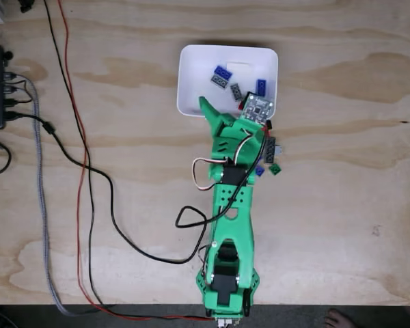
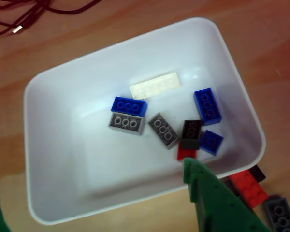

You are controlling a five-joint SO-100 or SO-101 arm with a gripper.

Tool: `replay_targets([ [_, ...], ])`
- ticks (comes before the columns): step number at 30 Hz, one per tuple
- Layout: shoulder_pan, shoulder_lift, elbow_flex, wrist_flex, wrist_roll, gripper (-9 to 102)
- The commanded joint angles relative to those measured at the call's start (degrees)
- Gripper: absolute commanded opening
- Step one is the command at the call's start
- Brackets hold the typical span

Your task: Put all lego bricks in the bin.

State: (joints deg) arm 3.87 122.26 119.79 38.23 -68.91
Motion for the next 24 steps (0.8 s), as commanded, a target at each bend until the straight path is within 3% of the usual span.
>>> replay_targets([
  [1,-9.76,32.26,13.45,25.84,1.23,36],
  [7,-7.91,32.70,34.45,33.22,-5.62,26],
  [15,-2.29,28.30,31.46,35.77,-4.13,23],
  [19,5.27,24.35,33.05,27.51,-10.55,23],
  [24,8.79,15.91,35.77,10.90,-13.36,23],
])
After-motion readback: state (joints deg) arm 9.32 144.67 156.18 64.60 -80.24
